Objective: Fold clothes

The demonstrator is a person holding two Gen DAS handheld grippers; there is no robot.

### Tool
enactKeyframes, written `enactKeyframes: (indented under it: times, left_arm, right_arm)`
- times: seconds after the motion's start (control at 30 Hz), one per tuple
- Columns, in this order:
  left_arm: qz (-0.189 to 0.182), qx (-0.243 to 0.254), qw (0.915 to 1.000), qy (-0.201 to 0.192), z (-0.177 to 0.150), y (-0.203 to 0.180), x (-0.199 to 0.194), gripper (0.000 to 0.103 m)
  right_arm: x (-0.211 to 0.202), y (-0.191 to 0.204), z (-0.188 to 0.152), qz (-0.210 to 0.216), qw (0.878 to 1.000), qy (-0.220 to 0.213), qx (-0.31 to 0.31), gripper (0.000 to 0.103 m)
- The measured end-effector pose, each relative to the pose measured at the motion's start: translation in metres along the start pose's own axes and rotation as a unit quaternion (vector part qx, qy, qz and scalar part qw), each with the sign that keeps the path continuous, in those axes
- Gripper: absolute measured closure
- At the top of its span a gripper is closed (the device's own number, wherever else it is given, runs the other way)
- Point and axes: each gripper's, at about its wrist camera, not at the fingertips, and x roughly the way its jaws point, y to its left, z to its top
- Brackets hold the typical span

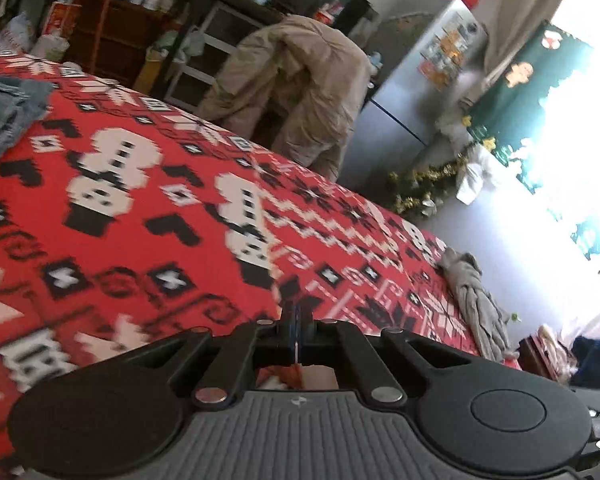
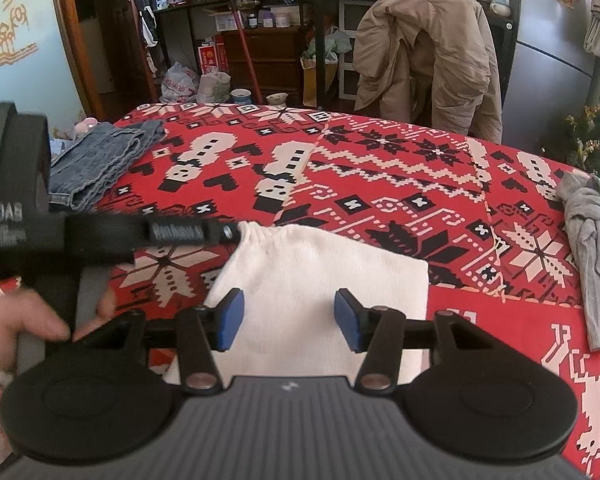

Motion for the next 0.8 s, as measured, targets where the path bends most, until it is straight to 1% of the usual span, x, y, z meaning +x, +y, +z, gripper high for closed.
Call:
enactKeyframes:
  times: [0.1,0.2,0.3,0.4,0.5,0.57,0.67,0.77,0.8]
  left_arm:
    - [0.006,0.003,0.9999,0.012,0.003,0.010,-0.004,0.103]
    - [-0.018,0.007,0.9991,0.039,-0.003,0.010,0.006,0.103]
    - [-0.031,0.028,0.9978,0.051,-0.008,-0.001,0.016,0.103]
    - [-0.033,0.040,0.9974,0.051,-0.005,-0.008,0.024,0.103]
    - [-0.032,0.019,0.9980,0.052,0.006,-0.001,0.033,0.103]
    - [-0.032,0.002,0.9985,0.044,0.012,0.006,0.031,0.103]
    - [-0.034,-0.023,0.9986,0.033,0.018,0.016,0.014,0.103]
    - [-0.020,-0.042,0.9981,0.040,0.011,0.021,-0.007,0.103]
    - [-0.021,-0.049,0.9976,0.044,0.005,0.020,-0.011,0.103]
  right_arm:
    - [-0.001,-0.001,-0.001,0.001,1.000,0.000,0.001,0.048]
    - [-0.002,-0.001,-0.002,0.002,1.000,-0.001,0.002,0.047]
    - [-0.003,-0.003,-0.002,0.003,1.000,-0.002,0.006,0.047]
    - [-0.004,-0.004,-0.002,0.000,1.000,-0.002,0.010,0.047]
    - [-0.005,-0.006,-0.003,0.000,1.000,-0.001,0.012,0.047]
    - [-0.006,-0.005,-0.004,-0.001,1.000,-0.001,0.012,0.047]
    - [-0.008,-0.005,-0.004,-0.003,1.000,-0.003,0.012,0.047]
    - [-0.012,-0.004,-0.004,-0.003,1.000,-0.006,0.010,0.047]
    - [-0.013,-0.004,-0.004,-0.003,1.000,-0.008,0.008,0.047]
